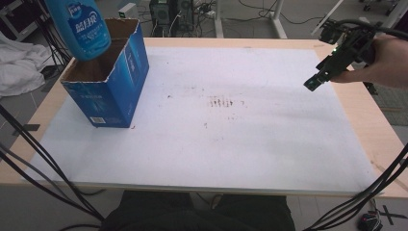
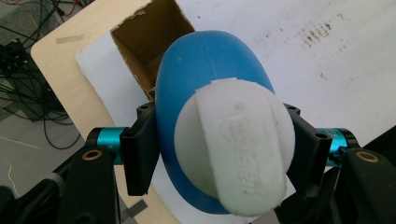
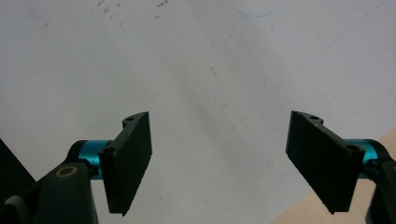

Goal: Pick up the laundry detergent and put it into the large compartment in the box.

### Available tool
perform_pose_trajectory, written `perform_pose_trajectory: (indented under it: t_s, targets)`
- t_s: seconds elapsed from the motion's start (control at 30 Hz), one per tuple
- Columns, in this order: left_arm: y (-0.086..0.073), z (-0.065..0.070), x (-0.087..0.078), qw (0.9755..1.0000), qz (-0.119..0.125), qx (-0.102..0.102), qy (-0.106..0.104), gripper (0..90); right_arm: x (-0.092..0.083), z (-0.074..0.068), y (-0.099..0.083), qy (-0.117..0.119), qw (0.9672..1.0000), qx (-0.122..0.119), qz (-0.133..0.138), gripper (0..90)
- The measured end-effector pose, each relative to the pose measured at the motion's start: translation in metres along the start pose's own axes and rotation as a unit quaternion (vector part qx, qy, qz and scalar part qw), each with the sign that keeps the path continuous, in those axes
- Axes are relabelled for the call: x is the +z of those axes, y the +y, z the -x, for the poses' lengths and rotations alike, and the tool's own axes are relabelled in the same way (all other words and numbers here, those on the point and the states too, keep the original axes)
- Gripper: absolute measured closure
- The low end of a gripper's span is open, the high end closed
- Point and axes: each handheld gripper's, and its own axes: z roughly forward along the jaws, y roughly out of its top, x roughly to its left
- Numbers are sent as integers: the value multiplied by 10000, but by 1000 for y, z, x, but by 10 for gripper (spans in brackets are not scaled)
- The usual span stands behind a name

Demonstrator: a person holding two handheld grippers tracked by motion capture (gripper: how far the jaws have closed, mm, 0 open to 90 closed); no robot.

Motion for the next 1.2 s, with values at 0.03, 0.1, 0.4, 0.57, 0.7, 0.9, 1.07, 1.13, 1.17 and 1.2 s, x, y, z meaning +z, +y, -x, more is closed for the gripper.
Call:
perform_pose_trajectory:
  t_s: [0.03,0.1,0.4,0.57,0.7,0.9,1.07,1.13,1.17,1.2]
  targets:
    - [0,0,3,10000,-21,0,-14,366,0,0,0,2,10000,-8,-14,219]
    - [-1,1,10,10000,-78,15,-14,366,0,0,0,8,10000,-12,-14,219]
    - [-6,2,36,9996,-283,7,-56,366,0,0,0,5,10000,-3,-11,220]
    - [-9,3,49,9992,-399,26,-88,366,0,0,0,-2,10000,0,-9,219]
    - [-12,2,60,9988,-486,15,-106,366,0,0,-1,-3,10000,-6,-7,219]
    - [-17,3,77,9979,-638,43,-117,367,0,0,-1,-7,10000,-15,1,219]
    - [-20,3,84,9977,-670,10,-114,367,0,-1,-1,-10,10000,-29,-6,220]
    - [-22,3,89,9975,-691,3,-120,367,0,-1,-1,-9,10000,-14,-10,220]
    - [-24,3,92,9975,-687,-14,-132,367,0,-1,-1,-12,10000,-22,-24,219]
    - [-24,3,92,9975,-687,-14,-132,367,0,-1,-1,-12,10000,-22,-24,219]
